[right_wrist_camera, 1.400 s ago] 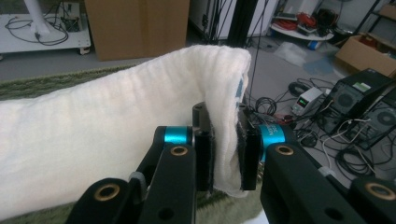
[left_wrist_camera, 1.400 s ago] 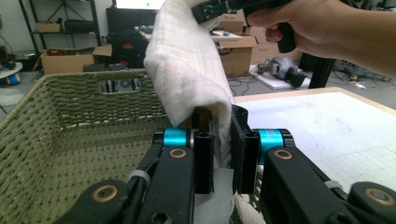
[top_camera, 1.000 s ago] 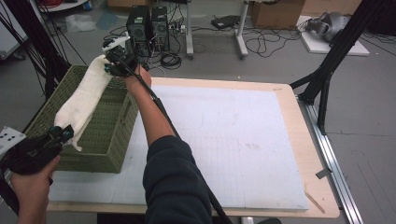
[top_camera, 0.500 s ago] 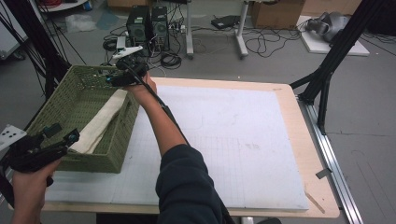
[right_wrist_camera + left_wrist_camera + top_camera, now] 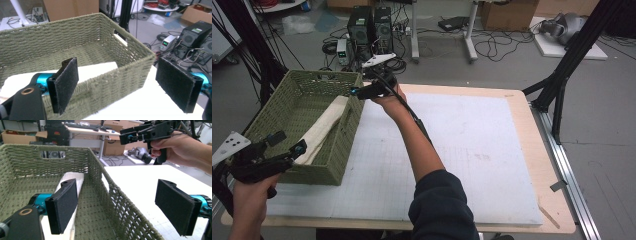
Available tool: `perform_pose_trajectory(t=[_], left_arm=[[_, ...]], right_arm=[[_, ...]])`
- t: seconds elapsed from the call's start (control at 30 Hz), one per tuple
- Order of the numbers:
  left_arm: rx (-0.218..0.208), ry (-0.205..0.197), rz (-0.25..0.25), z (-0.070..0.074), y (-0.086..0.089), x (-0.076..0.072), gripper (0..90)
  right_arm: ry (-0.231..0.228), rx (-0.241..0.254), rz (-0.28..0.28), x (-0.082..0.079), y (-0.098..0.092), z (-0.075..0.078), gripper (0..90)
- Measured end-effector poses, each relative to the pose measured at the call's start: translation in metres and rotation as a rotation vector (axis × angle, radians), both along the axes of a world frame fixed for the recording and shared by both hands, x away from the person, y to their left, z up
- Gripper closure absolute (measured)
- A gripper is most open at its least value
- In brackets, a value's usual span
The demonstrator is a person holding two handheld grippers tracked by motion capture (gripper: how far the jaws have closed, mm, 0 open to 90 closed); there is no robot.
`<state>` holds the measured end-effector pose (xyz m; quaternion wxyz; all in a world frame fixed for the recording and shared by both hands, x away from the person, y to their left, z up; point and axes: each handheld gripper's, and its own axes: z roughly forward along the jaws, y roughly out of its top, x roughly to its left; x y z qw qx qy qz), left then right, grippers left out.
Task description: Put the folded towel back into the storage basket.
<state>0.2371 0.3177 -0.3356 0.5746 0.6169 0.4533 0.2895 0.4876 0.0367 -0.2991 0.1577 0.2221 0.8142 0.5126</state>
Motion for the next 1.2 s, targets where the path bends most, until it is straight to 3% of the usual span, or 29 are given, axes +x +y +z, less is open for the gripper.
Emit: perform_pose_trajectory(t=[0.23, 0.6, 0.83, 1.2], left_arm=[[-0.016, -0.03, -0.043, 0.0, -0.009, 0.003, 19.3], [-0.024, 0.013, -0.104, -0.001, -0.027, 0.01, 19.1], [-0.09, 0.002, -0.126, -0.002, -0.036, 0.014, 19.2], [-0.08, 0.0, -0.187, -0.004, -0.057, 0.024, 18.3]], right_arm=[[0.007, 0.003, -0.002, -0.012, -0.025, 0.002, 16.9], [-0.004, 0.008, -0.017, -0.031, -0.063, 0.006, 17.0], [-0.004, 0.01, -0.035, -0.042, -0.09, 0.006, 16.9], [-0.01, 0.017, -0.093, -0.061, -0.139, 0.001, 17.0]])
